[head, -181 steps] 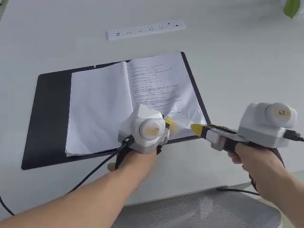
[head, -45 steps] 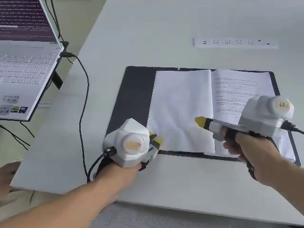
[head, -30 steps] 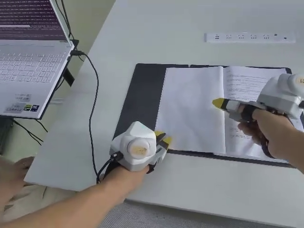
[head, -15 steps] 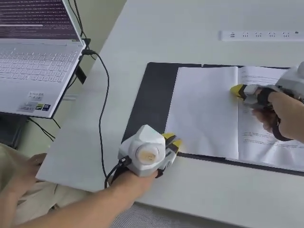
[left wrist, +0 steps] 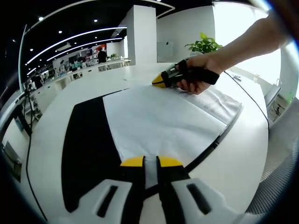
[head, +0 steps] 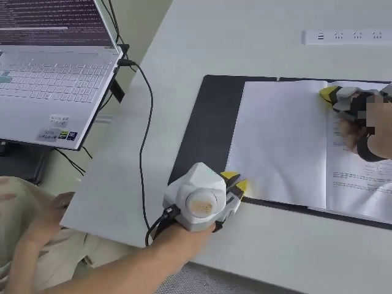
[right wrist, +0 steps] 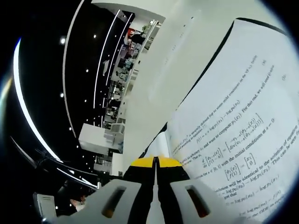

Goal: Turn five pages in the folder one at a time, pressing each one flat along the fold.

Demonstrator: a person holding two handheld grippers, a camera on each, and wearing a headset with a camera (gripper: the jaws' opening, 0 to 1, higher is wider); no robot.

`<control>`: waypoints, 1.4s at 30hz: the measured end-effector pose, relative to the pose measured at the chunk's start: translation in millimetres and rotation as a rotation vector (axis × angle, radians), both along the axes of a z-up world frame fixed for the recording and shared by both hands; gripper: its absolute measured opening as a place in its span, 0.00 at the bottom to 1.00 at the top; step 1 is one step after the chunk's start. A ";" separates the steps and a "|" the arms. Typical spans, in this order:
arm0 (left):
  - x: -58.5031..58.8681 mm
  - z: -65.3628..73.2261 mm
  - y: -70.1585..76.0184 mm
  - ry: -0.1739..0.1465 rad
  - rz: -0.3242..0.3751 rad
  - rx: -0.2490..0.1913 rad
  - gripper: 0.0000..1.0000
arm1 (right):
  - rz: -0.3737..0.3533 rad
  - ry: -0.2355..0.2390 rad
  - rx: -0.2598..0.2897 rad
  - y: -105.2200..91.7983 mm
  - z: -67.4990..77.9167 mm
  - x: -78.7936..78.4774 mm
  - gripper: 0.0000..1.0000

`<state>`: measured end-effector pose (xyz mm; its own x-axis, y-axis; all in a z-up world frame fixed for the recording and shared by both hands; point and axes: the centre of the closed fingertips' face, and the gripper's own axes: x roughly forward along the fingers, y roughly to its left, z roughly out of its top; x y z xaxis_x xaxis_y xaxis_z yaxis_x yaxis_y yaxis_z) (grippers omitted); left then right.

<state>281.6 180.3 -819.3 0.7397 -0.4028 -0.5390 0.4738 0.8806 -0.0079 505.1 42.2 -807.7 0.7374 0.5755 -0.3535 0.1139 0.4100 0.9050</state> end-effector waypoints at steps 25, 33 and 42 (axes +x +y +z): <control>-1.5 0.1 1.1 -0.003 -0.003 0.001 0.08 | 0.034 0.065 0.117 11.3 3.5 -7.6 0.00; -2.2 0.8 1.2 -0.007 -0.009 0.007 0.08 | 0.168 0.087 0.113 15.3 2.3 -44.7 0.00; -1.6 0.0 1.1 -0.006 -0.012 0.009 0.08 | 0.308 0.126 0.149 18.2 3.0 -105.0 0.00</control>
<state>280.0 181.3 -819.3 0.7380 -0.4066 -0.5385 0.4839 0.8751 0.0024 400.2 60.4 -804.8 0.4774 0.8157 -0.3265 0.1202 0.3075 0.9439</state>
